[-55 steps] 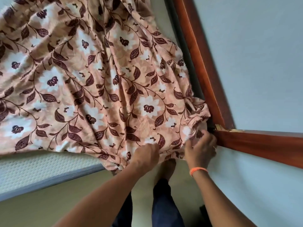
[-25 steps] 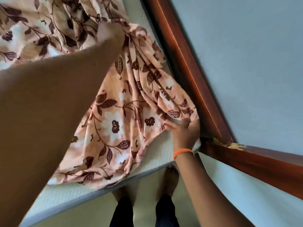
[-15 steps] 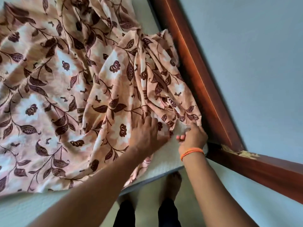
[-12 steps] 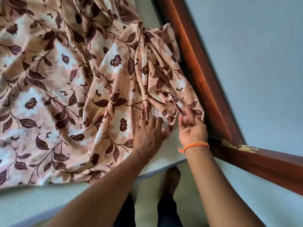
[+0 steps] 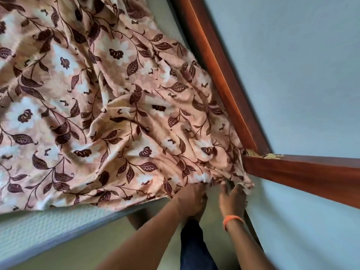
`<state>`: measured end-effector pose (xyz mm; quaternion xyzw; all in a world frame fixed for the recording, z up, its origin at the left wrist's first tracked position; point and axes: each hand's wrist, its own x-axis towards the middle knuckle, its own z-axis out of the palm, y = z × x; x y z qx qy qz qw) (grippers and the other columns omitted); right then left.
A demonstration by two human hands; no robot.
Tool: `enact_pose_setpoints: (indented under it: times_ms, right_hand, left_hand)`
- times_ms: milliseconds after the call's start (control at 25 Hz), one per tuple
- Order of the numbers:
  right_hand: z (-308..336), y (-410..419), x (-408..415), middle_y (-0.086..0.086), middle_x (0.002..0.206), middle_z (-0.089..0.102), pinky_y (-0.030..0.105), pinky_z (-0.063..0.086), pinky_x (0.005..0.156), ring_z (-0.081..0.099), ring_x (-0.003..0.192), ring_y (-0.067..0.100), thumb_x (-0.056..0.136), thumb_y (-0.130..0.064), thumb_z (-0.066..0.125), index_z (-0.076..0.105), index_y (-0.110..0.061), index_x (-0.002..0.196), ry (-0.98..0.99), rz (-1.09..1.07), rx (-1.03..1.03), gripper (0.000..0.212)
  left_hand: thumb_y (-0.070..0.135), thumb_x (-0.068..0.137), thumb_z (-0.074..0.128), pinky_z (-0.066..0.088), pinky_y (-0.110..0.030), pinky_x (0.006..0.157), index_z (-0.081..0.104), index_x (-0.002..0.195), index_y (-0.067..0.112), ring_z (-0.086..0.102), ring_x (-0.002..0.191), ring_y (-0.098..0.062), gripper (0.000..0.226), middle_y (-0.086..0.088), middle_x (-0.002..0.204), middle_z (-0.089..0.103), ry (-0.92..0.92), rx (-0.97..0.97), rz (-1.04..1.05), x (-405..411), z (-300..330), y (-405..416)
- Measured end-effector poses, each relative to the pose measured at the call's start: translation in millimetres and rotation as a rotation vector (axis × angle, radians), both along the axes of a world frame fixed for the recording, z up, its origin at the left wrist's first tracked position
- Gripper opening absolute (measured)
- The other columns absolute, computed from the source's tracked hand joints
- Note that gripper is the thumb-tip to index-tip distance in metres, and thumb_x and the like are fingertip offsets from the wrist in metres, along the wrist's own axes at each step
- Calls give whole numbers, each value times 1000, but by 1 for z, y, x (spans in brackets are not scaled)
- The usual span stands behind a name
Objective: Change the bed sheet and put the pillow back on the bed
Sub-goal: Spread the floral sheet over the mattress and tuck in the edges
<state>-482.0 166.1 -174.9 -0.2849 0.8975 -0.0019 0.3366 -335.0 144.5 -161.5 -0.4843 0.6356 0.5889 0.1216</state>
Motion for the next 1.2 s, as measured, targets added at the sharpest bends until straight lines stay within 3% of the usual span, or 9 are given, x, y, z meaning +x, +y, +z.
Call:
enact_pose_setpoints:
  times_ms: [160, 320, 440, 520, 640, 800, 960, 1080, 1200]
  right_hand:
    - [-12, -15, -37, 22, 142, 48, 42, 37, 103, 47, 126, 37, 93, -23, 57, 47, -2, 137, -86, 61, -38, 49]
    - [-3, -28, -36, 19, 112, 69, 39, 52, 77, 68, 93, 33, 93, -11, 55, 65, -9, 102, -549, -504, -163, 13]
    - [-1, -19, -24, 27, 110, 63, 38, 58, 62, 71, 78, 33, 88, 0, 56, 47, -4, 128, -502, -1020, -448, 41]
    - [-4, -20, -14, 19, 109, 60, 41, 57, 68, 65, 83, 29, 85, -12, 65, 45, -9, 130, -449, -1187, -408, 49]
    - [-3, -34, 0, 9, 103, 64, 34, 53, 75, 62, 87, 22, 88, -19, 64, 62, -11, 116, -674, -1091, -286, 29]
    - [-12, -23, -23, 6, 69, 64, 25, 44, 51, 54, 53, 16, 81, -16, 75, 70, -1, 91, -398, -873, -244, 18]
    - [-28, 12, -51, -4, 55, 54, 23, 36, 48, 47, 45, 8, 91, -27, 61, 56, -17, 76, -356, -1161, -119, 19]
    - [-28, 4, -39, 11, 94, 65, 32, 51, 61, 61, 69, 23, 82, -36, 66, 56, -16, 100, -134, -794, -229, 29]
    - [-7, -14, -11, 14, 122, 53, 29, 40, 71, 54, 87, 28, 87, -11, 62, 61, -8, 111, -78, -397, -341, 25]
  left_hand:
    - [26, 97, 54, 49, -37, 95, 50, 136, 8, 63, 106, -27, 44, -12, 123, 61, -33, 438, 348, 3, 7, 17]
    - [32, 95, 61, 59, -37, 66, 57, 123, 9, 67, 90, -26, 36, -10, 118, 60, 283, 913, 1371, 3, 24, 21]
    - [27, 90, 67, 55, -26, 48, 62, 122, 5, 67, 69, -20, 38, -15, 110, 65, 335, 946, 1832, -7, 18, 22]
    - [23, 87, 71, 51, -22, 41, 60, 118, -2, 61, 54, -15, 41, -15, 86, 67, 269, 890, 1990, -21, 13, 20]
    - [19, 89, 71, 44, -19, 36, 55, 107, -1, 53, 51, -14, 31, -11, 75, 60, 111, 809, 2009, -31, 8, 24]
    - [29, 88, 72, 42, -18, 38, 65, 102, 3, 55, 55, -17, 30, -16, 90, 66, -237, 803, 1801, -12, -1, 67]
    - [58, 89, 60, 39, -19, 36, 57, 94, 10, 65, 52, -22, 48, -14, 81, 66, -303, 881, 1405, -1, 10, 72]
    - [45, 97, 54, 44, -21, 37, 59, 87, 7, 65, 49, -20, 39, -10, 75, 70, -223, 824, 1022, -12, 25, 51]
    - [30, 97, 53, 52, -24, 46, 66, 84, 5, 59, 43, -15, 31, -5, 68, 72, -173, 537, 920, -28, 30, 35]
